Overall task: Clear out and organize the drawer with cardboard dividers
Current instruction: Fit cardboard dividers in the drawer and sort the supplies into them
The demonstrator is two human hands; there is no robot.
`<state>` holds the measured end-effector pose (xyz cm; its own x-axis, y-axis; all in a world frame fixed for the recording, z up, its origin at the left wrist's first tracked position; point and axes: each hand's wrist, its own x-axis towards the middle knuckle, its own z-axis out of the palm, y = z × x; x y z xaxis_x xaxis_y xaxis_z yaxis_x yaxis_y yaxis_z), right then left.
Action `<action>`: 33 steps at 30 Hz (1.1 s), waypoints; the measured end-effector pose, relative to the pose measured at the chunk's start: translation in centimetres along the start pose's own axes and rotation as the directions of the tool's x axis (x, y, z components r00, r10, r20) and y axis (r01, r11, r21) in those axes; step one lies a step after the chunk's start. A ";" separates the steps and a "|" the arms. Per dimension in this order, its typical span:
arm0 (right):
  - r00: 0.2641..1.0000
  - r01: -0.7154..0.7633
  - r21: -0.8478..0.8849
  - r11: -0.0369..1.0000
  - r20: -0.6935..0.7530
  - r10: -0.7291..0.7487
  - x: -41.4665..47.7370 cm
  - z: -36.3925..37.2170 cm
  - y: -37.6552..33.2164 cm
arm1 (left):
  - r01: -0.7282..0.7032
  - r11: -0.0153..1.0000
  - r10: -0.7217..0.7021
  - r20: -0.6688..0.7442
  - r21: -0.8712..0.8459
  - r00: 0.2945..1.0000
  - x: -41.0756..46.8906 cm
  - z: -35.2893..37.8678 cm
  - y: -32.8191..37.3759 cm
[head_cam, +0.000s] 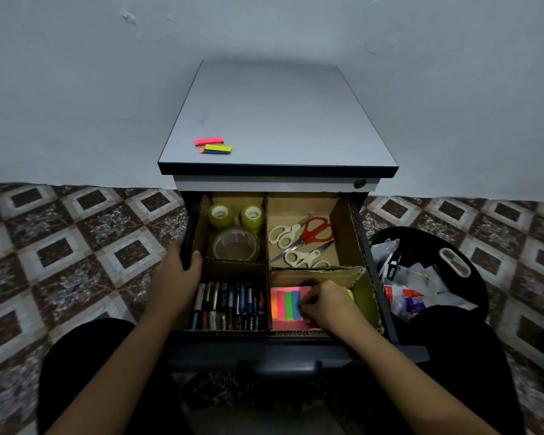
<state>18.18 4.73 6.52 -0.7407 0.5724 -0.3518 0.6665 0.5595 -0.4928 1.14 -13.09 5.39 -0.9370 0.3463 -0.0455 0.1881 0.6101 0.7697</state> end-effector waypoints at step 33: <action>0.783 0.550 -0.073 0.832 -0.303 -0.543 6.7 -10.9 -15.7 | 0.006 0.999 -0.005 -0.024 0.034 1.000 0.1 -0.2 0.1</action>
<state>3.68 6.34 20.53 -0.9161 0.3258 0.2336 0.1539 0.8238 -0.5455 1.04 -13.13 5.55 -0.9446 0.3264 -0.0343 0.1926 0.6358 0.7474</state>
